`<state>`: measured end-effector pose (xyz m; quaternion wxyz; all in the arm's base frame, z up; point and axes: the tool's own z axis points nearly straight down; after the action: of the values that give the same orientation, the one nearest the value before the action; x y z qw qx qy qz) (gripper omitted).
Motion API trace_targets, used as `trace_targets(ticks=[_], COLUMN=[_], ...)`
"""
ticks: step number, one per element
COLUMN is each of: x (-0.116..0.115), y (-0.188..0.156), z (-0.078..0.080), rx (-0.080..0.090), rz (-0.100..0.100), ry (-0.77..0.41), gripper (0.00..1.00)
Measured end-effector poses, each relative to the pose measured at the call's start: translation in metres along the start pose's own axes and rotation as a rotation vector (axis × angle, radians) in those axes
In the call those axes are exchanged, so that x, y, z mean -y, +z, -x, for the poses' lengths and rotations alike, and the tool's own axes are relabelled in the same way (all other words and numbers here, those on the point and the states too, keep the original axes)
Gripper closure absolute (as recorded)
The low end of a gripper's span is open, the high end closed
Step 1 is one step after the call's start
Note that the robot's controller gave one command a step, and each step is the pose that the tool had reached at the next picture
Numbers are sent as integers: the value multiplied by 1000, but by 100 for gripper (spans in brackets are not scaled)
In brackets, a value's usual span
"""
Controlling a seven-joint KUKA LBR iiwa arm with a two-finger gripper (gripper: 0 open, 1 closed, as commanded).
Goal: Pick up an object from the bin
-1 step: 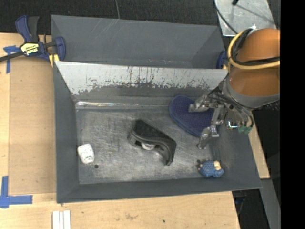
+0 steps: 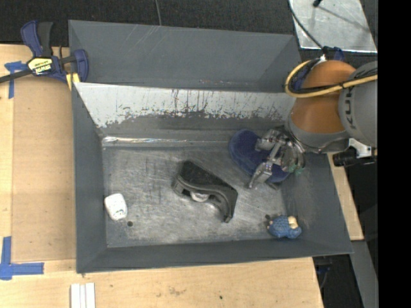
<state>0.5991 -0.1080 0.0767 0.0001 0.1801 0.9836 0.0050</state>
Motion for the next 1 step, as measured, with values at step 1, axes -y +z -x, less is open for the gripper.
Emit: trace_targets(ticks=[1], x=[-34], y=[1], z=[-7], rx=[5], rz=[-30], ry=[128], gripper=[0])
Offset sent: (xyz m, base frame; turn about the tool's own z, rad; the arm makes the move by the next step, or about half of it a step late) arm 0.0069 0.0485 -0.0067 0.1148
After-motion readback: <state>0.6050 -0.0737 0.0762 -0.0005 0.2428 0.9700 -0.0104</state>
